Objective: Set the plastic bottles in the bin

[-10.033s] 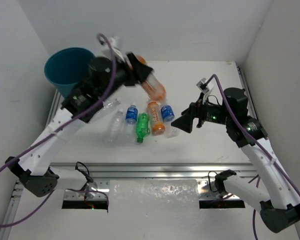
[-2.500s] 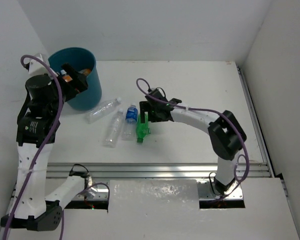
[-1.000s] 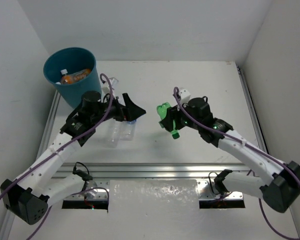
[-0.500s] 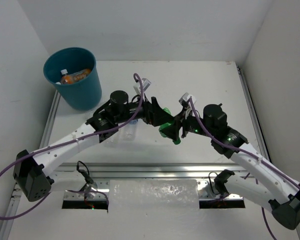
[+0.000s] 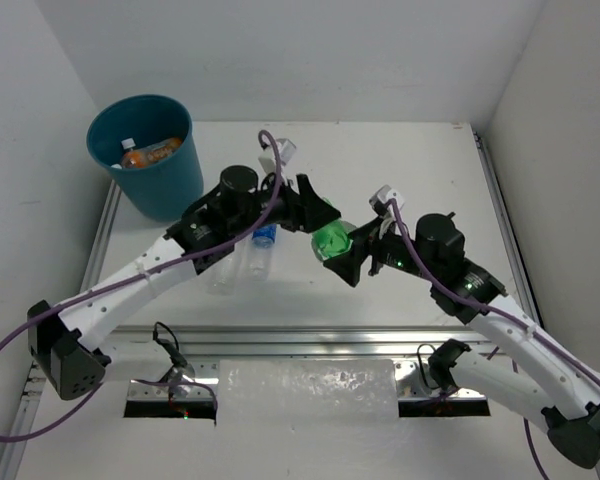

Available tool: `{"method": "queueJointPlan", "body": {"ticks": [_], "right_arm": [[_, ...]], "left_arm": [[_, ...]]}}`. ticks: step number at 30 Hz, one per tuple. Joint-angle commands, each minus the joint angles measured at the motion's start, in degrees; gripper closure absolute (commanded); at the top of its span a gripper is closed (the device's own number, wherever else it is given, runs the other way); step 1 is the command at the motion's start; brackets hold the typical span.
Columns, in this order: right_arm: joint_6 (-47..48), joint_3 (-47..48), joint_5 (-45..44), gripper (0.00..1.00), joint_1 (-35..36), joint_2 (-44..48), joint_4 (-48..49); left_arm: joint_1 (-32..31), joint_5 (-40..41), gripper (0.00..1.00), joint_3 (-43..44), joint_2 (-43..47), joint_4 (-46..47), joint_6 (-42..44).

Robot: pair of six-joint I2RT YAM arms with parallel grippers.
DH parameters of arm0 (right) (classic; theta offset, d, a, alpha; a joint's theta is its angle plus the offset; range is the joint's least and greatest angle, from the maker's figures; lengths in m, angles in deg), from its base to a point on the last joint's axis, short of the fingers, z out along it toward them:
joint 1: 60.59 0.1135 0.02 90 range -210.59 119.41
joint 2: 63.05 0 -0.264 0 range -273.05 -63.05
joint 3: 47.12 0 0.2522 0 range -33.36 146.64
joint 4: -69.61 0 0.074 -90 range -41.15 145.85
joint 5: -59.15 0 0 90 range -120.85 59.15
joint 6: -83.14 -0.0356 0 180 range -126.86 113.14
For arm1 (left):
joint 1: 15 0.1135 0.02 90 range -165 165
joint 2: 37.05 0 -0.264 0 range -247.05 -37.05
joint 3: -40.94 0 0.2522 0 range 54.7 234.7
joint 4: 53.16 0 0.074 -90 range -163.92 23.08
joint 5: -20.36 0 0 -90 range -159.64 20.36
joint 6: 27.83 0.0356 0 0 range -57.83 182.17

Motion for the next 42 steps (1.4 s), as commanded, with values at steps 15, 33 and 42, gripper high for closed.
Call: {"method": "queueJointPlan", "body": {"ticks": [15,33,42], "right_arm": [[0.14,8.13,-22.01,0.01,0.07,8.33,-19.73],[-3.54,5.93,-18.41,0.01,-0.02,0.00,-22.02],[-25.24,8.62,-22.68,0.01,4.45,-23.11,-6.65]], "left_arm": [[36.20,43.16,1.00,46.11,-11.77,-33.29,6.85],[50.74,32.78,0.00,65.56,-31.34,-40.04,7.90],[48.81,25.84,0.00,18.88,7.58,-27.59,8.52]]}}
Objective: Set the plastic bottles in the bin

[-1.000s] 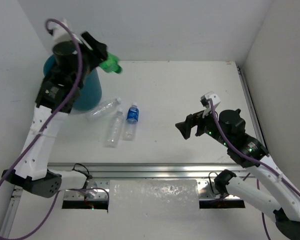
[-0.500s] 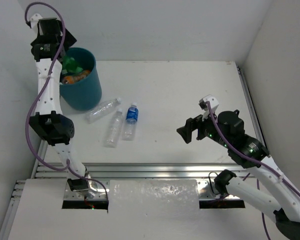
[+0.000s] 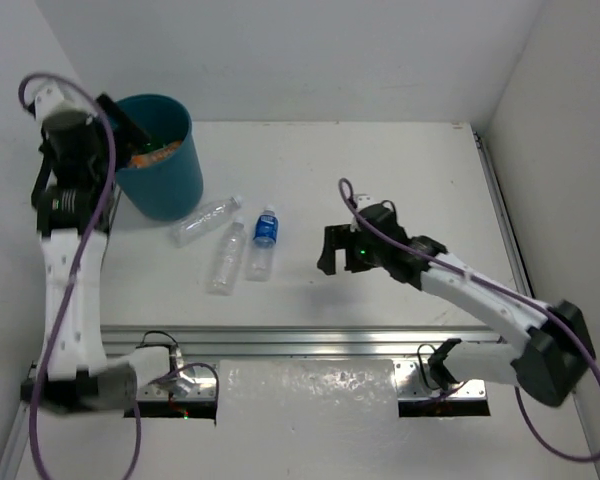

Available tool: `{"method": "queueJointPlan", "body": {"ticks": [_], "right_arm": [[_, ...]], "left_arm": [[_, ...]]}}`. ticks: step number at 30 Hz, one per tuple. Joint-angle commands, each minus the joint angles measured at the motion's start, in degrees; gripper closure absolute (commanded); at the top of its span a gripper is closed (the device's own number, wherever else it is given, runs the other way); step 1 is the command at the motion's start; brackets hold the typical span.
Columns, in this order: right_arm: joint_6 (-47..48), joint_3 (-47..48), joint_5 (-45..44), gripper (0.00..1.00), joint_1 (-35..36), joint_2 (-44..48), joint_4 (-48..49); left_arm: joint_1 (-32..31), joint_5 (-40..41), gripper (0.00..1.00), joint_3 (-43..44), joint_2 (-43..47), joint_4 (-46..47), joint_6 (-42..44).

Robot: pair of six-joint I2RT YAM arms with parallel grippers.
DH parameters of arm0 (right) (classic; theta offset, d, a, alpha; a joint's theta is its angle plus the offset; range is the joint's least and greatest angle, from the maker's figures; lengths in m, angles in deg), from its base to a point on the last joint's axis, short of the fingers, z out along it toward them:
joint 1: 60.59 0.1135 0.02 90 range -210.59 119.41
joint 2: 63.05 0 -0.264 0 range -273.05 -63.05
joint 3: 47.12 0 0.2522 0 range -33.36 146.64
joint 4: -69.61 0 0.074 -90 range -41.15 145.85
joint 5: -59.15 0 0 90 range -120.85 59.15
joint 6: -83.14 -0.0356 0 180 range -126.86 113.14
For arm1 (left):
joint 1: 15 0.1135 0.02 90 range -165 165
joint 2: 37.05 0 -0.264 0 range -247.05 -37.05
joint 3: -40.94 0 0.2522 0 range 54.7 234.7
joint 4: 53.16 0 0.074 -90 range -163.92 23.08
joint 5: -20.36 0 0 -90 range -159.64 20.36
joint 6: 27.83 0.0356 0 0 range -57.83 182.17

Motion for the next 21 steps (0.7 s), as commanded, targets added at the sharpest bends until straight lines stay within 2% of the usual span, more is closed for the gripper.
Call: {"method": "queueJointPlan", "body": {"ticks": [1,2,3,5,6,8,12,14,21], "right_arm": [[-10.42,6.65,-4.52,0.01,3.65,-8.44,7.96],[-11.30,8.33,-5.66,0.01,4.27,-13.42,8.57],[-12.44,12.52,-7.85,0.01,5.32,-15.82,8.49],[-14.12,17.11,-10.58,0.01,6.73,-23.00,7.27],[-14.64,22.61,-13.56,0.01,8.22,-25.66,5.96],[-14.65,32.36,-14.90,0.01,9.54,-34.33,1.49],[-14.12,46.03,-18.32,0.01,11.04,-47.00,-7.22],[-13.77,49.90,-21.22,0.01,11.83,-49.93,-10.05],[-12.90,52.82,-19.57,0.05,12.45,-57.76,-9.88]], "left_arm": [[-1.24,-3.43,0.00,-16.62,14.70,8.29,0.80],[-1.24,-4.21,0.00,-20.92,20.91,10.21,1.58],[-1.42,-3.61,0.00,-29.14,24.02,15.11,1.85],[-1.42,1.11,0.00,-35.61,30.60,18.83,1.77],[-1.42,2.27,0.00,-39.12,32.03,20.33,1.59],[-1.33,4.73,0.00,-40.99,34.05,21.13,0.80],[-1.24,5.62,0.00,-41.36,33.02,20.61,1.24],[-1.24,5.89,0.00,-41.70,31.70,19.99,1.50],[-1.16,5.01,0.00,-41.97,31.61,19.73,1.77]]}}
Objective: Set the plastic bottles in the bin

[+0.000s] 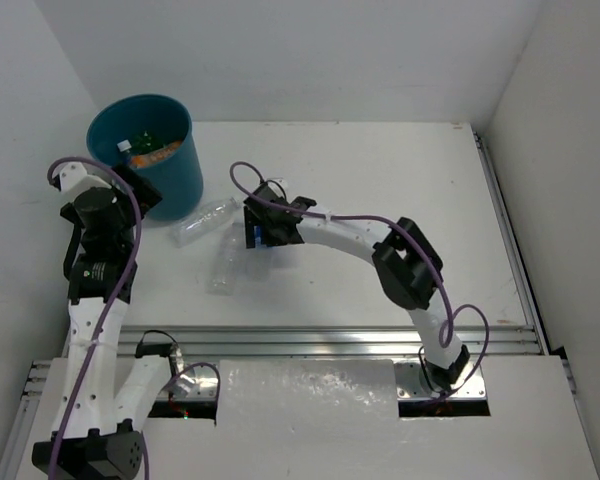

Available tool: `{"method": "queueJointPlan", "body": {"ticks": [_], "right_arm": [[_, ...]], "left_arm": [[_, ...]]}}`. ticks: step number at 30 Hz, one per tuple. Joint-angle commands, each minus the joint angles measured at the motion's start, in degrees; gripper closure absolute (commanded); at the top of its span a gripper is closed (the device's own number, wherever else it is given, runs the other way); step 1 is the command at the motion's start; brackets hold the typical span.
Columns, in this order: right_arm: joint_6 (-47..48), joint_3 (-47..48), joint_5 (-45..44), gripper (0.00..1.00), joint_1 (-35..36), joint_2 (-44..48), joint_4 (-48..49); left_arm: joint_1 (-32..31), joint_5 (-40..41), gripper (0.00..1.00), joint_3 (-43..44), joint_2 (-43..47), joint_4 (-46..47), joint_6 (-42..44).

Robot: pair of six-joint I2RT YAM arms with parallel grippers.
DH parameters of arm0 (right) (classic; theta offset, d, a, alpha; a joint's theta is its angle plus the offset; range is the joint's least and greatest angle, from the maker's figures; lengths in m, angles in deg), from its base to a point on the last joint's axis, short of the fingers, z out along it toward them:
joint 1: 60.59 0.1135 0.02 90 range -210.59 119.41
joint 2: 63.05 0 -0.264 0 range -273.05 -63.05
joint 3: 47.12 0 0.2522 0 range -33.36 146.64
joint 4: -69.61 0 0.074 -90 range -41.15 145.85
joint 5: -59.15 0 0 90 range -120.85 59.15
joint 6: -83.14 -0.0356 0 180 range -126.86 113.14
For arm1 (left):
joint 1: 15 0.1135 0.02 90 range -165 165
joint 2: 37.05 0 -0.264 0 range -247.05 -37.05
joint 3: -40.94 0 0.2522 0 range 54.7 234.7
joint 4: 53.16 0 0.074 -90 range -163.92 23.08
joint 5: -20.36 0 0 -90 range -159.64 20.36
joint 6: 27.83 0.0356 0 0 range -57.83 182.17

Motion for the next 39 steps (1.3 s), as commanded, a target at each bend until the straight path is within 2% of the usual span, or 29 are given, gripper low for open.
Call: {"method": "queueJointPlan", "body": {"ticks": [1,6,7,8,9,10,11,13,16,17,19,20,21,22,23,25,28,32,37,39], "right_arm": [[0.42,2.98,-1.03,0.06,0.12,-2.60,-1.71],[0.86,-1.05,-1.46,0.10,-0.23,-3.76,-3.02],[0.86,-3.41,-1.20,0.12,-0.49,-2.62,-2.41],[0.86,-9.87,-0.85,0.16,-0.84,0.87,0.73],[0.78,-13.42,-0.50,0.22,-1.54,3.17,3.02],[1.56,-17.02,0.63,0.40,-1.89,5.63,7.66],[2.78,-24.02,1.25,0.47,-1.90,11.05,10.57],[7.53,-29.08,2.91,0.59,-1.90,16.17,15.85],[13.68,-35.85,4.15,0.68,-2.42,27.24,17.80],[15.17,-39.09,5.47,0.69,-3.30,30.32,18.51],[18.26,-43.14,11.76,0.70,-5.32,39.55,20.09],[18.87,-44.12,15.20,0.71,-8.46,42.36,20.27],[20.18,-44.91,18.37,0.71,-10.23,47.44,20.62],[20.81,-46.57,25.10,0.75,-13.38,49.84,20.80],[22.47,-47.20,27.34,0.84,-14.63,52.21,20.97],[24.49,-48.51,29.64,1.00,-15.87,58.89,21.06],[26.52,-49.40,33.06,1.00,-16.05,65.65,20.71],[27.32,-50.02,40.88,1.00,-15.96,71.04,21.06],[27.49,-50.72,46.78,1.00,-16.05,74.38,22.46],[26.97,-50.81,48.19,1.00,-16.05,74.74,22.91]], "left_arm": [[0.13,-0.04,0.00,0.24,1.31,3.38,0.83],[0.13,-1.36,0.00,0.32,0.78,3.29,0.92],[0.13,-1.80,0.00,0.32,0.70,3.46,1.09],[0.05,-3.20,0.00,0.15,0.78,3.90,1.35],[0.05,-4.25,0.00,0.15,0.52,4.16,1.53],[0.05,-8.35,0.00,0.24,-0.52,4.52,1.88],[-0.04,-11.44,0.00,0.67,-1.49,4.87,2.49],[-1.44,-20.46,0.00,2.25,-5.78,4.17,3.02],[-7.75,-22.81,0.00,6.91,-10.71,0.31,3.82],[-12.82,-22.63,0.00,8.83,-11.25,-1.09,3.47],[-18.20,-23.25,0.00,11.21,-12.22,-2.15,1.46],[-24.93,-23.25,0.00,11.83,-12.49,-2.16,0.75],[-28.57,-22.99,0.00,12.36,-13.18,-1.90,-0.04],[-32.43,-22.55,0.00,13.15,-13.80,-0.77,-1.18],[-38.21,-22.63,0.00,13.59,-14.50,-0.23,-1.72],[-41.95,-25.86,0.00,13.60,-16.61,2.91,-3.03],[-45.38,-30.96,0.00,12.55,-18.55,8.97,-4.88],[-46.97,-38.97,0.00,12.28,-20.83,17.07,-6.99],[-48.47,-38.89,0.00,16.05,-25.67,18.58,-7.78],[-48.47,-41.87,0.00,16.32,-27.07,19.99,-8.92]]}}
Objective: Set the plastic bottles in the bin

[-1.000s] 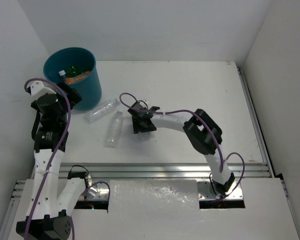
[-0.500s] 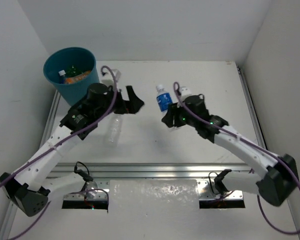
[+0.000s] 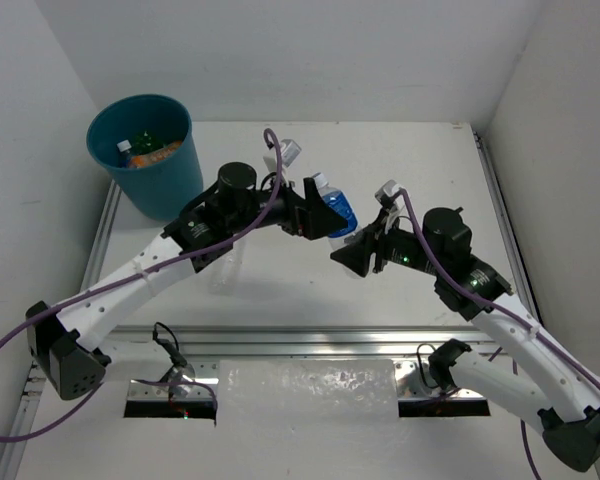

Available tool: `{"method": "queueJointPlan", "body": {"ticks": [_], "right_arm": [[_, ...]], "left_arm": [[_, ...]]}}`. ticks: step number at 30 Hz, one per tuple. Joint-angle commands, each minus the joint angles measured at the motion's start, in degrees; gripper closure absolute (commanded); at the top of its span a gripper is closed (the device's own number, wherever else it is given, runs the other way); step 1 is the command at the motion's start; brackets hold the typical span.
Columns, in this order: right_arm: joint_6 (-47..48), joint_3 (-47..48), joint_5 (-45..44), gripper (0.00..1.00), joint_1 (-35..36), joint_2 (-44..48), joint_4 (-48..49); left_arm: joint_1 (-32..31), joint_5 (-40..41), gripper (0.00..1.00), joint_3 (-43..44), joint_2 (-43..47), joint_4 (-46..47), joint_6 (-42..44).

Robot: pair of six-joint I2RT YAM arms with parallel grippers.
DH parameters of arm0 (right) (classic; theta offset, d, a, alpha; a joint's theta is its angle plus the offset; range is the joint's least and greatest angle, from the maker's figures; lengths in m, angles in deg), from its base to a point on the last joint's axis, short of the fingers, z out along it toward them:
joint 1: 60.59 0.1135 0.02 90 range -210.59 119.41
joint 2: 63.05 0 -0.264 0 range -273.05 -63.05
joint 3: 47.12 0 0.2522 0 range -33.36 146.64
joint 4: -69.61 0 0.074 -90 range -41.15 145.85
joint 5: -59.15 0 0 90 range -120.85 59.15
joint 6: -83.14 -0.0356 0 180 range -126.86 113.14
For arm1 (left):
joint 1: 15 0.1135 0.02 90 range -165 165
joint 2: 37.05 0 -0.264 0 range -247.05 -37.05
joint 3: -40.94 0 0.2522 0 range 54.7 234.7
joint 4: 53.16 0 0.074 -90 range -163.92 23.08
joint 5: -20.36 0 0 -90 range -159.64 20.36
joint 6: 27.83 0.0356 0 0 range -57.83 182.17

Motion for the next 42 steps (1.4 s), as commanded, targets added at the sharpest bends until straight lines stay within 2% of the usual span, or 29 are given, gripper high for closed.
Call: {"method": "queueJointPlan", "body": {"ticks": [1,2,4,5,6,7,8,9,10,11,12,13,14,15,16,17,18,20,22,23,24,26,27,28,30,34,38,41,42], "right_arm": [[1.24,0.25,9.21,1.00,0.67,0.23,4.29],[1.15,0.43,9.93,1.00,0.76,-0.21,4.37],[0.80,0.78,10.20,0.97,0.67,-0.74,4.72],[0.71,0.78,10.11,0.97,0.76,-0.66,5.16],[0.71,0.60,9.59,0.94,0.76,-0.40,5.34],[0.63,0.52,6.89,0.72,0.76,0.13,5.43],[0.10,0.34,4.60,0.55,0.76,1.44,4.82],[-0.25,-0.27,1.61,0.32,0.76,2.23,4.20],[-1.21,-0.80,-5.90,0.01,0.67,3.11,3.59],[-1.39,-0.98,-9.45,0.01,0.76,4.69,0.88],[-1.40,-0.28,-12.62,0.01,0.67,5.05,-1.06],[-1.57,0.33,-15.61,0.01,0.76,5.40,-3.51],[-1.66,0.95,-20.34,0.01,0.76,5.58,-8.15],[-1.66,2.17,-21.87,0.01,0.67,6.02,-10.11],[-1.75,2.53,-22.75,0.01,0.76,6.28,-11.87],[-1.66,2.80,-22.94,0.01,0.76,6.72,-13.98],[-1.75,2.54,-22.68,0.01,0.67,7.94,-14.52],[-1.75,1.49,-21.71,0.01,0.76,9.27,-14.96],[-1.92,0.78,-22.06,0.01,0.76,10.76,-15.23],[-2.01,0.60,-22.58,0.01,0.67,10.94,-15.92],[-2.27,0.43,-22.59,0.01,0.67,11.12,-16.28],[-2.54,-0.45,-21.45,0.01,0.67,11.73,-16.81],[-2.63,-0.89,-21.01,0.01,0.67,12.17,-16.72],[-2.71,-1.59,-20.83,0.01,0.76,12.35,-16.72],[-2.28,-2.03,-20.22,0.01,0.76,12.35,-16.90],[-2.71,-2.12,-21.27,0.01,0.67,9.81,-19.35],[-5.52,-4.14,-21.45,0.01,0.67,7.70,-17.78],[-11.65,-6.51,-17.49,0.01,0.76,2.79,-11.64],[-12.72,-5.99,-15.92,0.01,0.76,0.68,-9.27]], "left_arm": [[-0.49,-4.87,0.02,2.64,-2.07,8.39,-2.32],[-0.58,-6.45,0.05,2.64,-2.42,9.29,-2.85],[-0.75,-11.02,0.31,2.90,-3.92,13.84,-4.52],[-0.84,-11.91,0.73,3.16,-4.62,14.56,-4.88],[-0.84,-12.53,0.89,3.86,-4.89,14.48,-5.14],[-0.84,-12.18,0.99,4.65,-5.06,13.35,-4.79],[-0.76,-10.79,1.00,5.70,-5.15,11.25,-4.01],[-0.58,-4.33,1.00,9.19,-5.15,3.31,-1.39],[0.64,0.34,1.00,11.84,-5.07,-1.12,-0.06],[2.39,9.61,1.00,17.61,-5.06,-5.69,1.09],[4.67,13.62,1.00,20.28,-5.15,-13.39,1.18],[11.39,16.71,1.00,23.26,-5.15,-16.51,1.19],[15.20,20.30,1.00,28.95,-5.50,-19.68,1.19],[21.24,30.52,1.00,31.70,-5.94,-24.67,1.79],[23.91,35.67,1.00,34.69,-7.77,-26.81,2.32],[26.29,44.86,1.00,40.11,-9.09,-30.48,3.46],[30.75,47.82,1.00,42.34,-10.59,-31.91,3.99],[34.12,53.35,0.94,48.06,-15.24,-34.98,5.48],[39.39,55.14,0.88,50.70,-19.63,-35.44,5.67],[44.19,54.10,0.86,52.54,-21.22,-34.83,5.75],[46.33,52.78,0.84,53.78,-22.80,-34.74,5.76],[50.02,49.09,0.69,58.78,-28.69,-35.88,6.02],[50.30,48.47,0.38,62.19,-32.27,-36.32,6.54],[50.39,47.59,0.24,63.53,-33.70,-37.19,7.85],[50.39,46.36,0.01,65.12,-35.47,-37.99,8.65],[50.39,44.43,0.00,59.34,-31.19,-34.92,8.92],[49.61,43.28,0.00,57.32,-26.44,-36.93,9.36],[45.93,42.75,0.00,46.71,-16.96,-35.45,9.53],[42.43,42.40,0.00,37.97,-10.23,-32.22,10.14]]}}
